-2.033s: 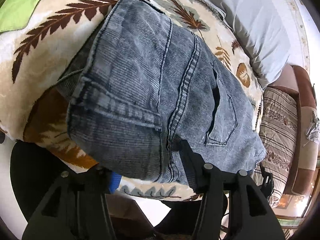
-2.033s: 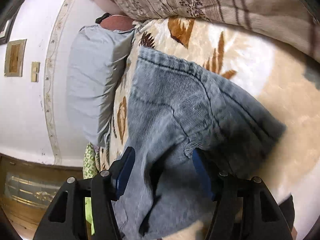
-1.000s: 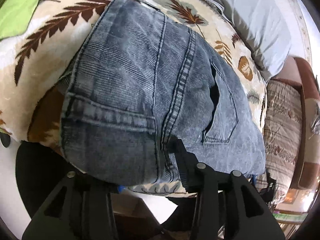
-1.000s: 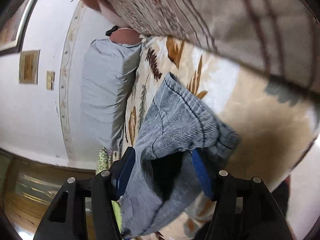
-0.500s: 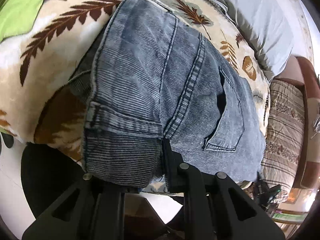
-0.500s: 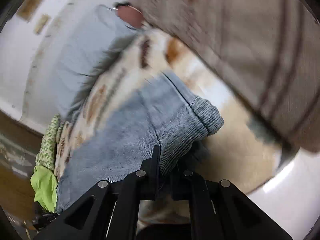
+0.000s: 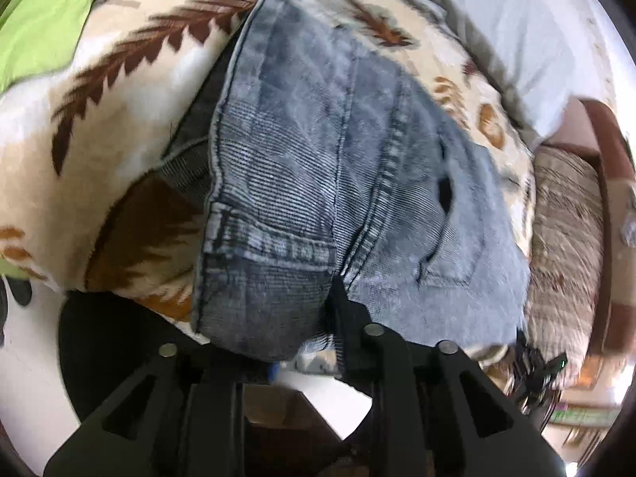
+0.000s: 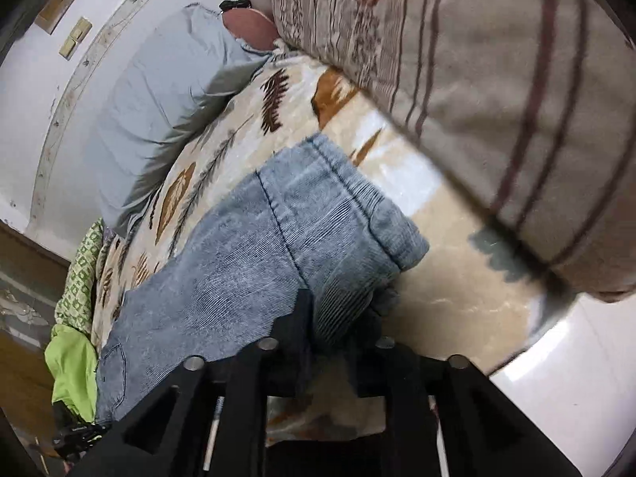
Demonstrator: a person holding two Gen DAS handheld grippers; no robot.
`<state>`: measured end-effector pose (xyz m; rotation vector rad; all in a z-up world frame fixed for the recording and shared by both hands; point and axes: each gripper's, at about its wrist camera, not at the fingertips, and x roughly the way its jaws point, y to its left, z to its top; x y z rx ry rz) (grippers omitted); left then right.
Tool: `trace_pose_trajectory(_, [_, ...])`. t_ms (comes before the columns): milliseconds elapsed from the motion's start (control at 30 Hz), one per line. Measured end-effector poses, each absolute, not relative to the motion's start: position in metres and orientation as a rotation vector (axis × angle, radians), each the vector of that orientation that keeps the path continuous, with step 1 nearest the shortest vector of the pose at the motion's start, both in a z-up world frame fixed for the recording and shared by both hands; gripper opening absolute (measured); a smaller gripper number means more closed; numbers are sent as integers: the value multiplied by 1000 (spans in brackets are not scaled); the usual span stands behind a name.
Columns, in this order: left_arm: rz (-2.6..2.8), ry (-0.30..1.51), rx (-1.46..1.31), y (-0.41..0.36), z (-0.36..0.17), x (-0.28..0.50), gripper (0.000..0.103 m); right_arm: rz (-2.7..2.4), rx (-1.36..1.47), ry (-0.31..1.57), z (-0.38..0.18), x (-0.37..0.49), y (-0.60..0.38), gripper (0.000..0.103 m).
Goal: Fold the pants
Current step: 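Fold the jeans over with the right gripper toward the left gripper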
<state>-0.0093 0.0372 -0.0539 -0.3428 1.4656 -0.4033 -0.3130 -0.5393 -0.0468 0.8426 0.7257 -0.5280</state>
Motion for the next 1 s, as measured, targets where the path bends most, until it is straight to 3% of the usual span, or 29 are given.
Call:
trace_pose_trajectory(133, [-519, 1382, -333, 62, -22, -12, 27, -631, 745, 647, 0, -337, -536, 38])
trace_pose_trajectory(200, [-523, 1317, -330, 80, -4, -7, 40, -632, 697, 613, 23, -334, -531, 44])
trace_pose_trajectory(267, [-481, 1263, -315, 91, 7, 4, 63, -571, 661, 614, 38, -309, -521, 47])
trace_pose_trajectory(300, [-456, 1247, -305, 94, 11, 16, 65, -527, 644, 625, 41, -291, -514, 50])
trace_pose_trajectory(467, [-455, 1314, -326, 82, -7, 63, 67, -200, 531, 764, 30, -152, -441, 63])
trace_pose_trajectory(633, [-464, 1419, -341, 67, -36, 95, 67, 13, 456, 953, -18, -16, -368, 64])
trace_pose_trajectory(800, [-458, 1420, -385, 78, -40, 112, 67, 41, 354, 1059, -50, 49, -341, 64])
trace_pose_trajectory(900, [-475, 1442, -403, 75, -48, 121, 78, 100, 326, 1115, -66, 61, -334, 64])
trace_pose_trajectory(967, [-550, 1491, -422, 62, -58, 124, 74, 146, 246, 1138, -71, 61, -322, 51])
trace_pose_trajectory(1000, [-590, 1497, -418, 53, -56, 125, 66, 164, 184, 1144, -69, 62, -313, 22])
